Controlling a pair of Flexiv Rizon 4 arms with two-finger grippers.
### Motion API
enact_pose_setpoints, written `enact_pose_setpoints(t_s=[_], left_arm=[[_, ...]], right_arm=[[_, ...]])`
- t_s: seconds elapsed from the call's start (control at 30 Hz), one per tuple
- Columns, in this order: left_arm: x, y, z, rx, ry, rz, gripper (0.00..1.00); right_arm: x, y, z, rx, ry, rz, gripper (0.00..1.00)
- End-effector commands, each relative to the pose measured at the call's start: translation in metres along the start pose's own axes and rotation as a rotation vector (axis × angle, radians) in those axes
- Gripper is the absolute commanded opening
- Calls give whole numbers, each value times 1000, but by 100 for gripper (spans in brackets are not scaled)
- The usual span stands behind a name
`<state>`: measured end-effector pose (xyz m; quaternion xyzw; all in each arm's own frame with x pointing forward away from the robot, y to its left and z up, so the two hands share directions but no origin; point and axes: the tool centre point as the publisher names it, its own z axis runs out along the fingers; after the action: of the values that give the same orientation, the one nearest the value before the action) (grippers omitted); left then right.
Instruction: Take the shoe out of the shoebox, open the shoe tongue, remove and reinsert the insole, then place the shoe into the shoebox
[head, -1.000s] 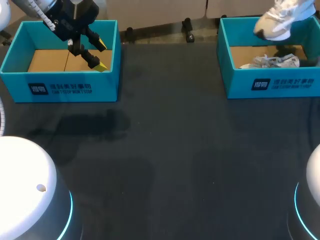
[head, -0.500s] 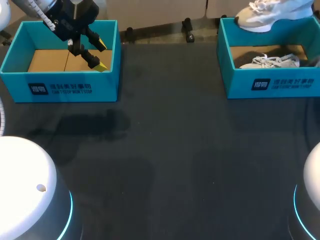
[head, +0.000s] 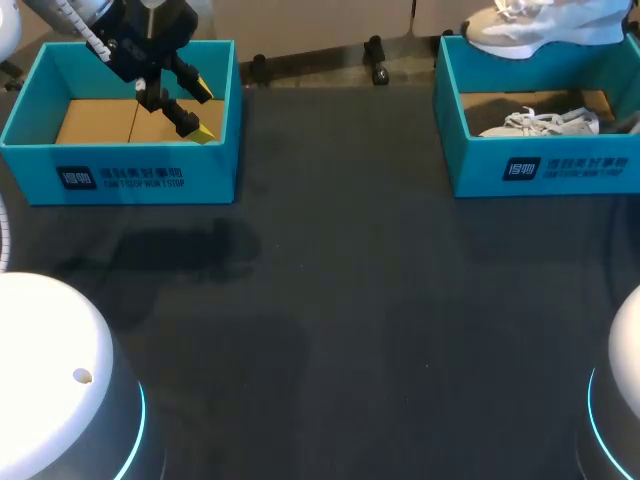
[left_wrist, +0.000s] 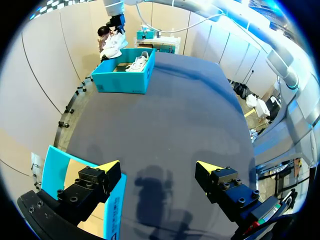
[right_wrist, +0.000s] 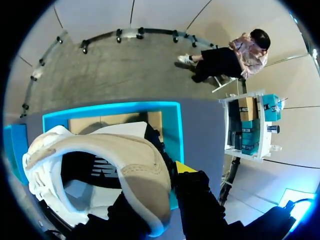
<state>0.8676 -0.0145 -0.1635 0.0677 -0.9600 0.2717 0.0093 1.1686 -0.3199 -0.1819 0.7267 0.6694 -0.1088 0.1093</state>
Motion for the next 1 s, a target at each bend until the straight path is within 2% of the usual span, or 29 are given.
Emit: enact_pose_setpoints(t_s=[0.03,0.17,0.3,0.53,1.0], left_arm=[[0,-1,0,-4,0,-1,100],[0,-1,0,-4,0,-1,100],[0,-1,0,-4,0,-1,100],[0,-1,0,-4,0,-1,100],[0,-1,0,-4,0,-1,100]], right_arm=[[-1,6,-2,13,2,0,0],[-1,6,-2,13,2,0,0],[4,4,10,-26,-14,35,0],[12,-2,28,-49,-72,81,0],[20,-20,54,-54,-50,151,0]])
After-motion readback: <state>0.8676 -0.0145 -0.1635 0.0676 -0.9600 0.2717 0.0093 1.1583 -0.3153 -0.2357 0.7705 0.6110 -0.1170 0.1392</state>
